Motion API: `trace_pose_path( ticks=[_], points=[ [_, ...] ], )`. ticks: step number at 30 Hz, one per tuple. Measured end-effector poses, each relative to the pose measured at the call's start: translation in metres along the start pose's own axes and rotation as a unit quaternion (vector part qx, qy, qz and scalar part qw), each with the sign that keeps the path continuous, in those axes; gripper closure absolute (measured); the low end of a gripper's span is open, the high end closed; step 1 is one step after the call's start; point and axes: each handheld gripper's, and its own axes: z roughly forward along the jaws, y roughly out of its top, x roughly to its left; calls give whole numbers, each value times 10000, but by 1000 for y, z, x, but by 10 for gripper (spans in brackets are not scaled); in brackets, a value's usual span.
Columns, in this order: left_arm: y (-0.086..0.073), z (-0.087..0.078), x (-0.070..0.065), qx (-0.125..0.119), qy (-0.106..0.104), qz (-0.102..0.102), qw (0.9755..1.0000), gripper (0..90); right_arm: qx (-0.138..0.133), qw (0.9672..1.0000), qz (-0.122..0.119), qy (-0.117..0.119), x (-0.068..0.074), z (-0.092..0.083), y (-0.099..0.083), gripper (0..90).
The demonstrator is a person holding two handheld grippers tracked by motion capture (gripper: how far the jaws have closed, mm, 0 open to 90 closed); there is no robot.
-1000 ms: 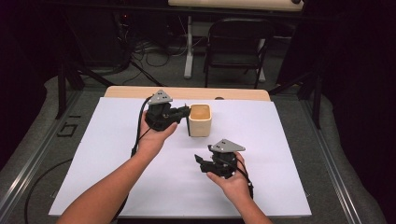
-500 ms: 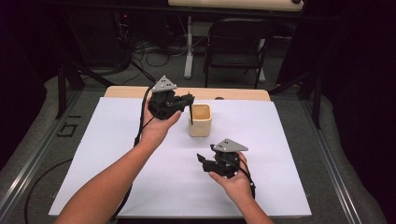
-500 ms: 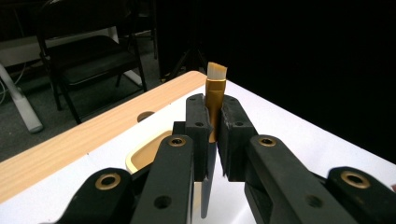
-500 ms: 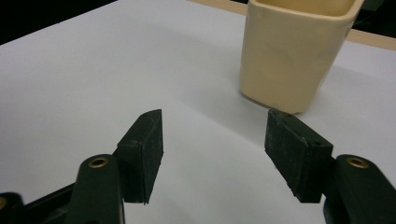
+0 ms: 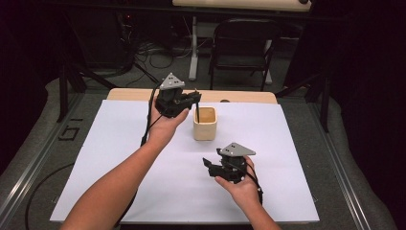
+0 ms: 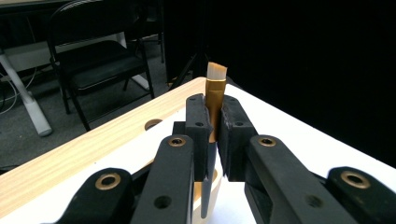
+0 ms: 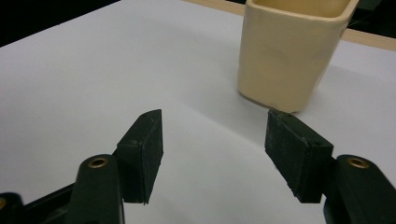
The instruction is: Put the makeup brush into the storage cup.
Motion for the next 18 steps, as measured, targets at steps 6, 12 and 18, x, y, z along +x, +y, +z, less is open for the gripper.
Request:
trace_pose_path(
  ticks=[6,12,18],
  points=[
    [0,6,3,15,81,14,10000,839,-16,10000,-35,-29,-2,-6,0,371],
    [-2,12,7,61,187,6,9998,839,-66,9999,-6,-76,-5,-13,-3,371],
    [-4,20,9,77,248,-43,9997,839,-129,9998,42,-141,-10,-20,-7,371]
  ],
)
